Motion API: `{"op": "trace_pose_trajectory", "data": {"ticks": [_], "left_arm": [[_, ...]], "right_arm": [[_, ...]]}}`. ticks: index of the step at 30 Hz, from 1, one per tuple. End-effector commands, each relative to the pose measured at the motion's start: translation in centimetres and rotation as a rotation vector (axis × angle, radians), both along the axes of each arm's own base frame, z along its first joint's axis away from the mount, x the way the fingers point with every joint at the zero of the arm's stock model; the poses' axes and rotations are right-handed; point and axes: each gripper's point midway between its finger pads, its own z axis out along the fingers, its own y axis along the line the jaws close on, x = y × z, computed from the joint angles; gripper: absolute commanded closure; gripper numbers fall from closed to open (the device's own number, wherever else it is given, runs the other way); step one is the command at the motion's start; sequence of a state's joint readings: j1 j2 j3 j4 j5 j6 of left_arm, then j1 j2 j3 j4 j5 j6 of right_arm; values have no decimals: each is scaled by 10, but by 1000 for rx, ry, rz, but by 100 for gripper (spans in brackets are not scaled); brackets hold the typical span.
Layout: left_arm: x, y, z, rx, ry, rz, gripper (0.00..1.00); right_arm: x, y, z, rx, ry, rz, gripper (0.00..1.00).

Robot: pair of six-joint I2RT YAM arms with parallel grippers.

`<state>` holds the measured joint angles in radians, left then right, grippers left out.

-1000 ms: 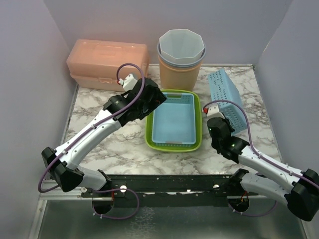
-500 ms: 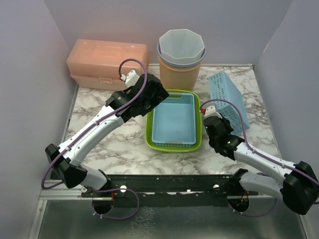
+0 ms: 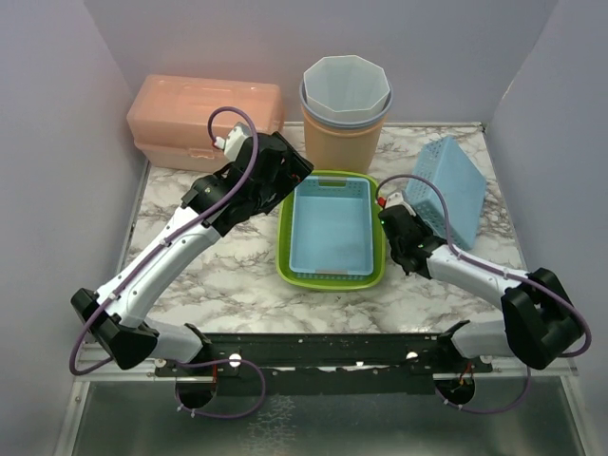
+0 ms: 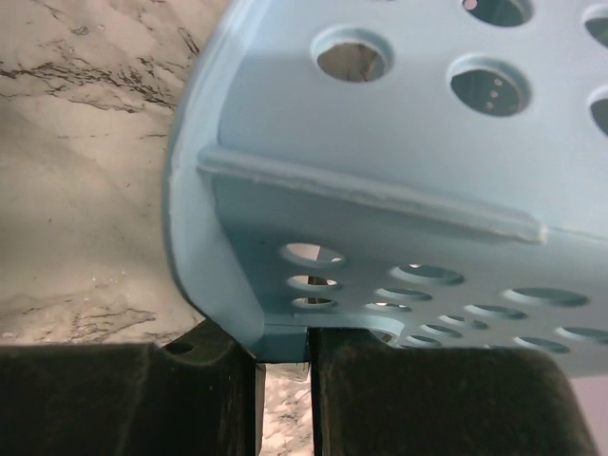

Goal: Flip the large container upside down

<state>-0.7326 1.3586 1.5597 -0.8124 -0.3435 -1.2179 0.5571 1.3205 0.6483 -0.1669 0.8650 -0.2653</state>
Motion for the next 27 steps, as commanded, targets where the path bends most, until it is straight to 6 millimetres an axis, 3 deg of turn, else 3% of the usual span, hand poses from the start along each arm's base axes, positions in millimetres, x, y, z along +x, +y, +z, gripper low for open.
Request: {"op": "trace_pose_trajectory", "data": {"ticks": [1,4,7,10,13,16,21,27], "left_arm": [[-1,10,8,-40,-23,4,1],[0,8,8,-73,-29,-5,1],[1,1,3,-81,-8,-33,1],[0,-5,0,-85,8,-65,1],[0,2,7,-84,-14,-53,1],[-2,9,18,-101,-46,-36,1],[-7,14,26,-122,-64,-32,1],[-10,18,15,-145,-29,-7,1]], "right_arm": [[-10,16,-25,92,130,56,97],[-14,22,-29,125,157,100,96],[-16,26,-29,164,152,115,88],[-24,35,-42,206,216,153,80],[-27,34,-50,199,262,125,77],[-28,39,-53,204,295,143,66],[-27,40,-48,212,290,143,64],[-30,48,-47,235,301,191,64]]}}
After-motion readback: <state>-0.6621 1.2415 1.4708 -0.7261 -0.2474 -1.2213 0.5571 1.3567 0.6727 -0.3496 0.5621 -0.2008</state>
